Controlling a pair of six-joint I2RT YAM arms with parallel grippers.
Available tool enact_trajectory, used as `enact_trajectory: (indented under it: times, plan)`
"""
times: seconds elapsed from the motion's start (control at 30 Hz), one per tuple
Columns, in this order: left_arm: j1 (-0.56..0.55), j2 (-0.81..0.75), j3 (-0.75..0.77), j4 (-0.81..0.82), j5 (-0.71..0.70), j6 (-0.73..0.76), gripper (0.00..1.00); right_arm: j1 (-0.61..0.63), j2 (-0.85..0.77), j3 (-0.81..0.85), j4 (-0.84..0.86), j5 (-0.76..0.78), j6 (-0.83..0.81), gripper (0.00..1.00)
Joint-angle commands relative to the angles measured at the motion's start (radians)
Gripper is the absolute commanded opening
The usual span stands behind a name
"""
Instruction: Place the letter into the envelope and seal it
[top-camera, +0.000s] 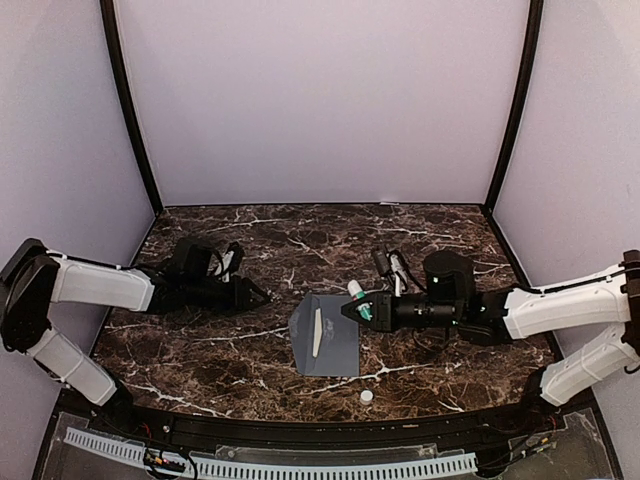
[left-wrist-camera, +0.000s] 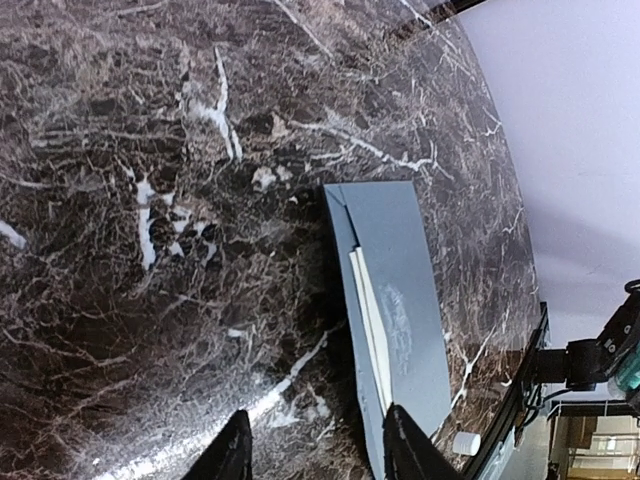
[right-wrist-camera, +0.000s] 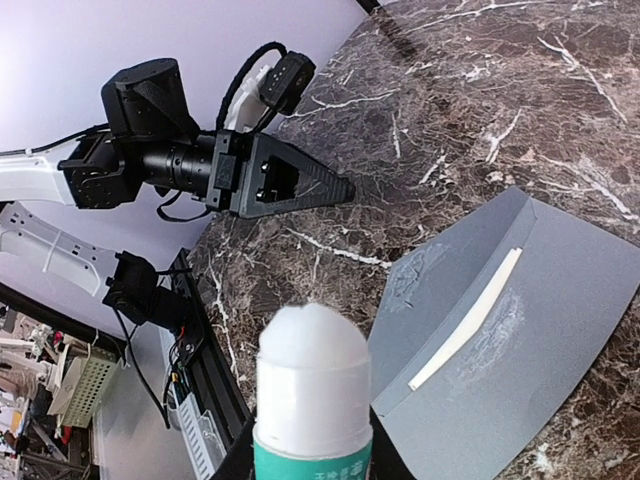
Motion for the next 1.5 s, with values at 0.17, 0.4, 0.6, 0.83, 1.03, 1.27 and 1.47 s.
enact_trajectory:
  times: [0.17, 0.4, 0.6, 0.83, 1.03, 1.27, 1.47]
  plan:
    - [-0.017, 0.135, 0.056, -0.041, 0.085, 0.088, 0.32, -0.007, 0.069, -0.019, 0.066, 0.093, 0.025, 0.03]
    - [-0.109, 0.219, 0.158, -0.103, 0.082, 0.145, 0.26, -0.013, 0.114, -0.043, 0.097, 0.111, 0.034, 0.03]
    - [-0.158, 0.244, 0.209, -0.075, 0.084, 0.128, 0.21, -0.015, 0.172, -0.076, 0.153, 0.119, 0.047, 0.02]
    - [-0.187, 0.290, 0.243, -0.020, 0.105, 0.089, 0.17, -0.015, 0.226, -0.084, 0.200, 0.113, 0.057, 0.01]
    - [-0.218, 0.345, 0.284, 0.029, 0.126, 0.068, 0.11, -0.014, 0.267, -0.086, 0.224, 0.103, 0.066, 0.00]
    - [-0.242, 0.395, 0.318, 0.060, 0.136, 0.057, 0.05, -0.015, 0.291, -0.098, 0.249, 0.101, 0.081, 0.00]
    - [-0.257, 0.448, 0.358, 0.076, 0.141, 0.056, 0.00, -0.015, 0.298, -0.097, 0.259, 0.096, 0.084, 0.00]
